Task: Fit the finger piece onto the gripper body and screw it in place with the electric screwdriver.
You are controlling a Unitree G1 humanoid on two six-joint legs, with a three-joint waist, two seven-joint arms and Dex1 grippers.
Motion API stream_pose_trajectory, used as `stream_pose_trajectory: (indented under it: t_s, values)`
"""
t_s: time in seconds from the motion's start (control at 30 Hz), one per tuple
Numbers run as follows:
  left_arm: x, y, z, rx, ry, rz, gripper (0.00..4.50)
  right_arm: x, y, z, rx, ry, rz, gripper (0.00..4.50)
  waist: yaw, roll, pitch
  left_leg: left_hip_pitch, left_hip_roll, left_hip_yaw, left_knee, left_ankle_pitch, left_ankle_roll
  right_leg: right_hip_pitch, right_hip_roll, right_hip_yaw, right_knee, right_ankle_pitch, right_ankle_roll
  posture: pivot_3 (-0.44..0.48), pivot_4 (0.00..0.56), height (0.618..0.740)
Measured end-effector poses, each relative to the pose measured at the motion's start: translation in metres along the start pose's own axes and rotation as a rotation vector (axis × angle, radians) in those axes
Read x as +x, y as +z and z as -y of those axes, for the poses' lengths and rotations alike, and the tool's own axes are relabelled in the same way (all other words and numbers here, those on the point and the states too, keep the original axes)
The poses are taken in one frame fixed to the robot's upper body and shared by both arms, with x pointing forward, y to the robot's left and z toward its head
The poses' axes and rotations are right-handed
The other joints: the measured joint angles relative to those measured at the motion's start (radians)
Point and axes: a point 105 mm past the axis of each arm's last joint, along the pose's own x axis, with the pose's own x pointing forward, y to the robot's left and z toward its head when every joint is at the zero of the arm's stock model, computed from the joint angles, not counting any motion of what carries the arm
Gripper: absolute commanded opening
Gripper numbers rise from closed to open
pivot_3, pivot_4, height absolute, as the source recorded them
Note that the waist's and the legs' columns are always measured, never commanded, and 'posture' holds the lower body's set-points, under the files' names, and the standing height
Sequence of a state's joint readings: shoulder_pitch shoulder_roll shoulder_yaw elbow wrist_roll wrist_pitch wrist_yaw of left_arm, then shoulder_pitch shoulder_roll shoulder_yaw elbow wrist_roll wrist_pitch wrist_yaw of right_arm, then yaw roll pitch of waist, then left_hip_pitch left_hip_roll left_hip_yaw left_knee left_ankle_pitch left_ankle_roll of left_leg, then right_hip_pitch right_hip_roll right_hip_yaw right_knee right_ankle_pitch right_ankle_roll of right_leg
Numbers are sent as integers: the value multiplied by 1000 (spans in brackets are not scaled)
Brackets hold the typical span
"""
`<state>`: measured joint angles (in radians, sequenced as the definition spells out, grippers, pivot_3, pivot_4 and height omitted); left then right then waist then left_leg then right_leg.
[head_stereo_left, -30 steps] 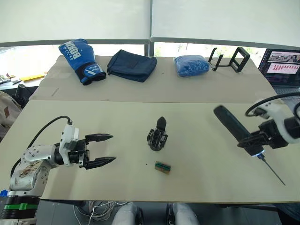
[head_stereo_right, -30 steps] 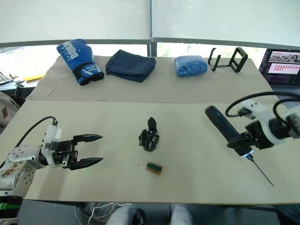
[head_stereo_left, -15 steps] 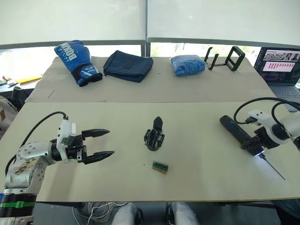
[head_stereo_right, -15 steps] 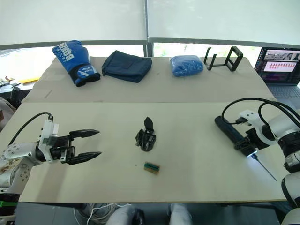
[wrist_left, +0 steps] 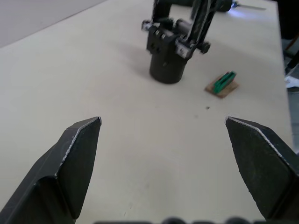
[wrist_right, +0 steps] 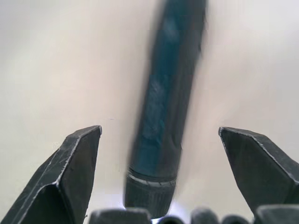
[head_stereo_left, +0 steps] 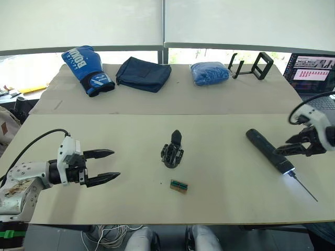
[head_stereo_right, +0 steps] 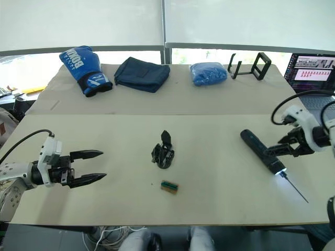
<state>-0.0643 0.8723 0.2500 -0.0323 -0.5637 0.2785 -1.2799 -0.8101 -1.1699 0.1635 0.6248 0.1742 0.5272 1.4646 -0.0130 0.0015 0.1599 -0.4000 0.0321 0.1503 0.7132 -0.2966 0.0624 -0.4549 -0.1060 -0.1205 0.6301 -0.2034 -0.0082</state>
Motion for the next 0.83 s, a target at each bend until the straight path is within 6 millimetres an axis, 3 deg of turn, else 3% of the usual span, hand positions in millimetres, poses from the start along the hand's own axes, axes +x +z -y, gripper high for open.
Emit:
stream_pose_trajectory:
  t_s: [0.17, 0.3, 0.5, 0.63, 0.83]
  values:
    - [-22, -12, -20, 109, 126, -88, 4500, -9, 33, -42, -256, 160, 280, 4468, 1, -1, 0, 1, 0, 0, 0, 0, 0, 1, 0, 0, 1, 2, -3, 0, 150, 740]
    - [-34, -19, -27, 175, 202, -120, 4500, 19, 47, -94, -487, 286, 516, 4468, -1, -4, -2, 3, 2, 0, 0, 0, 0, 3, -1, 0, 1, 2, -3, 0, 150, 740]
    - [-44, -34, -34, 186, 373, -102, 4500, 52, 19, -155, -601, 339, 689, 4468, 25, -5, -3, 3, 0, -1, 0, 0, 0, 5, 0, -1, 0, 2, -3, 0, 150, 740]
    - [-58, -46, -29, 182, 443, -137, 4500, 58, 14, -157, -606, 250, 742, 4468, 19, -5, -3, 4, -1, 0, 0, 0, 1, 5, -1, 1, 0, 2, -3, 0, 150, 740]
    - [-53, -52, -18, 213, 427, -139, 4500, 58, 16, -152, -648, 174, 760, 4468, 20, -6, -3, 16, 1, -2, -2, -3, -3, 15, -5, 0, 0, -3, 1, 0, 150, 740]
